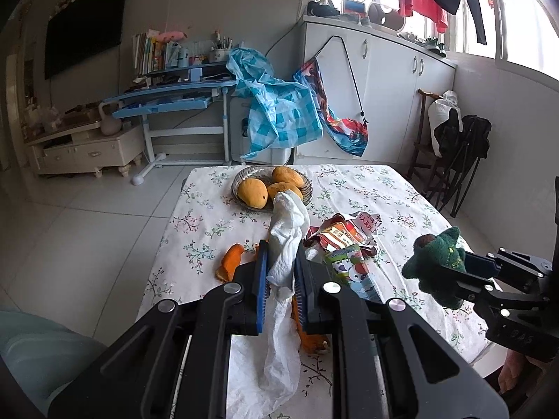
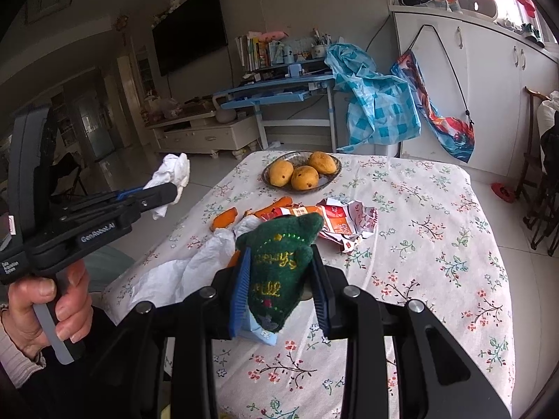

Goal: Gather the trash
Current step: 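Carry pouch and bag down to the yellow bucket and open both grippers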

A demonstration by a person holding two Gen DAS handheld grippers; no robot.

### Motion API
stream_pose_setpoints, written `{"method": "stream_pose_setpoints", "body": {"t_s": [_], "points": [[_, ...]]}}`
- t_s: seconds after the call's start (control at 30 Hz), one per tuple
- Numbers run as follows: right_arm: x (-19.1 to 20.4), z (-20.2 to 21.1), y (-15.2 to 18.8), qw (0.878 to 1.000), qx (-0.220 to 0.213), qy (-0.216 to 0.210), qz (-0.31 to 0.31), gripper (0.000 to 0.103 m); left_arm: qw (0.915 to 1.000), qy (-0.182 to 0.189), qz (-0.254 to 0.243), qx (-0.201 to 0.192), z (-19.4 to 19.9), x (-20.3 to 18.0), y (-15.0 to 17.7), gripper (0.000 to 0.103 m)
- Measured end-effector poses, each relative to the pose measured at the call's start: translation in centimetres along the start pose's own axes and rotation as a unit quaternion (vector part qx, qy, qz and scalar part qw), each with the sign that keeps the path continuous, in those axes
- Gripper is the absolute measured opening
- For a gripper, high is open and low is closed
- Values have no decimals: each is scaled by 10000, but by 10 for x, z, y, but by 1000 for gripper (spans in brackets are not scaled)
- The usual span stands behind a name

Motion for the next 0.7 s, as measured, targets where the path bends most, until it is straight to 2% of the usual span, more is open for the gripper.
{"method": "stream_pose_setpoints", "body": {"t_s": [0.17,0.37,0.57,0.7], "points": [[11,6,1,9997,34,-215,113,33,10000,-84,-13,48,-1,0,3,13],[44,15,23,9965,318,-421,648,33,9998,-153,112,-1,10,9,6,13],[76,17,75,9895,929,-704,860,33,9998,-151,106,18,27,9,18,13],[102,15,111,9755,1535,-944,1261,34,9999,-94,77,120,39,3,31,13]]}}
Point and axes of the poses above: each gripper's, at about its wrist camera, not at the fingertips, and z roughly against the way its jaws point, x to its left, y to its underside, the point moved 3 cm from there along -z, roughly the way its jaws point, and after that the axes turned 5 degrees about -z, right-handed, at the moved point
